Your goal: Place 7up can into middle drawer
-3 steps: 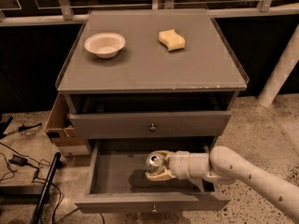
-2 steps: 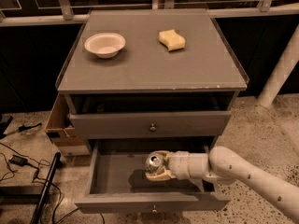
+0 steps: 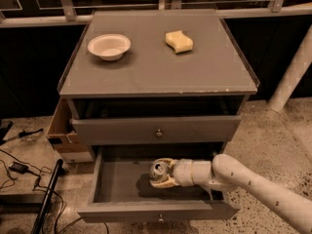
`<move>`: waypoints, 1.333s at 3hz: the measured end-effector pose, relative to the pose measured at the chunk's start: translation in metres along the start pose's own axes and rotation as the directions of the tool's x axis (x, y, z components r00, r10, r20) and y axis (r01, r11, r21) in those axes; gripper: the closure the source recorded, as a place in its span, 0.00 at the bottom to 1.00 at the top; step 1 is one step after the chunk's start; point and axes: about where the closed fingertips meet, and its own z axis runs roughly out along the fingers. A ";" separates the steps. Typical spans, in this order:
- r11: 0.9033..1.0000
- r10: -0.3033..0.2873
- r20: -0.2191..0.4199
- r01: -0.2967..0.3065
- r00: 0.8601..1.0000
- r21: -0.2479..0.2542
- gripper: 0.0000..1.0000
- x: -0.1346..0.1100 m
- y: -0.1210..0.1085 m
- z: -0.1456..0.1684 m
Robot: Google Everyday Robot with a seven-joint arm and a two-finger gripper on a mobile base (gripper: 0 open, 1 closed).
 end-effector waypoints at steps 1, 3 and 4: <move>1.000 -0.010 -0.002 0.010 1.000 -0.006 1.00 0.023 -0.006 0.013; 1.000 0.006 0.010 -0.006 1.000 -0.017 1.00 0.065 -0.015 0.044; 1.000 0.006 0.019 -0.005 1.000 -0.022 0.98 0.069 -0.015 0.050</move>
Offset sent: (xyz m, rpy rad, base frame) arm 0.0330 0.0008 -0.0766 -0.0062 0.0084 -0.0008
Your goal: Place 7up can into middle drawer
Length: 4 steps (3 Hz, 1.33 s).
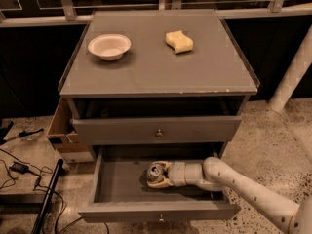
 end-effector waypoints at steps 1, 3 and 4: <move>1.000 0.000 0.000 0.000 1.000 0.000 0.76 0.000 0.000 0.000; 1.000 0.000 0.000 0.000 1.000 0.000 0.22 0.000 0.000 0.000; 1.000 0.000 0.000 0.000 1.000 0.000 0.00 0.000 0.000 0.000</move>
Offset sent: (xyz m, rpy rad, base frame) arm 0.0000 0.0000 0.0000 0.0000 0.0000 0.0000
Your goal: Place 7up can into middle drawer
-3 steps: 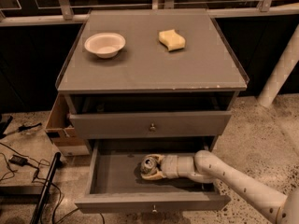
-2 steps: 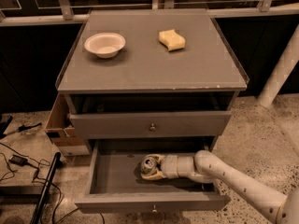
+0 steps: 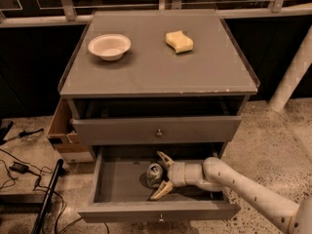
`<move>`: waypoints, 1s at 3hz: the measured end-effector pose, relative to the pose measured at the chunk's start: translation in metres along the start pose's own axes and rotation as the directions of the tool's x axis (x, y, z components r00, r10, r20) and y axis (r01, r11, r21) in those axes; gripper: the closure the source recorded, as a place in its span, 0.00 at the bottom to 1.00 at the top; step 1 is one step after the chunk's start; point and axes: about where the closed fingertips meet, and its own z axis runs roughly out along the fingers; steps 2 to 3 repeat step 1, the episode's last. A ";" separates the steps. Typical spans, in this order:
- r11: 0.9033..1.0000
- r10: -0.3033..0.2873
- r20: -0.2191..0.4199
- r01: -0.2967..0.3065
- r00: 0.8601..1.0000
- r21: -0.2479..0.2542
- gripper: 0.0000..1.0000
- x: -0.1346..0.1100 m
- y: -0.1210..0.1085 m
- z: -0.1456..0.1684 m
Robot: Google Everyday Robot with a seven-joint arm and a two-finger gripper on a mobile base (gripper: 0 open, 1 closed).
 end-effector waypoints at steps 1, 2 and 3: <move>1.000 0.000 0.000 0.000 1.000 0.000 0.00 0.000 0.000 0.000; 1.000 0.000 0.000 0.000 1.000 0.000 0.00 0.000 0.000 0.000; 1.000 0.000 0.000 0.000 1.000 0.000 0.00 0.000 0.000 0.000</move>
Offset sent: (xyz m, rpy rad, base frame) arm 0.0000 0.0000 0.0000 0.0000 0.0000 0.0000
